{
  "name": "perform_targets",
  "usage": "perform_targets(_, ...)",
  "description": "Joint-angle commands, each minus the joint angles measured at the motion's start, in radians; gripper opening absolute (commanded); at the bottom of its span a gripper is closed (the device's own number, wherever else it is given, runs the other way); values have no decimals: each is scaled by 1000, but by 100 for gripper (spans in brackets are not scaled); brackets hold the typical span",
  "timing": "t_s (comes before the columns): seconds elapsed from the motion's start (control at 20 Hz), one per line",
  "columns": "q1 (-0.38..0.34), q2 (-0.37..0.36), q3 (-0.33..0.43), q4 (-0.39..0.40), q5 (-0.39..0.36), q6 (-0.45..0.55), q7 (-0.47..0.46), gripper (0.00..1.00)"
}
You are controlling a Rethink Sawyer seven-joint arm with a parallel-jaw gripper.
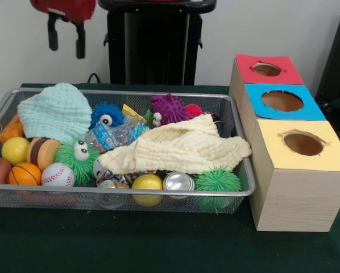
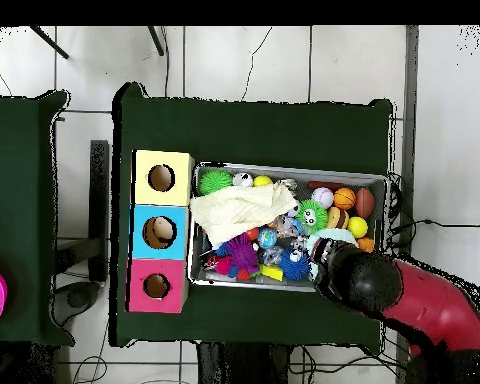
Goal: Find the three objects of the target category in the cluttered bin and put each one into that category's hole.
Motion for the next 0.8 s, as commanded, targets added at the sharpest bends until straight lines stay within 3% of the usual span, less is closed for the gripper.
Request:
perform_targets(0.05,96,87,9,36,-21,-96,175,100)
perform_targets(0.45,191,116,-30,35,50,-110,233,100)
perform_targets(0.8,259,155,-51,-32,113,-73,252,100)
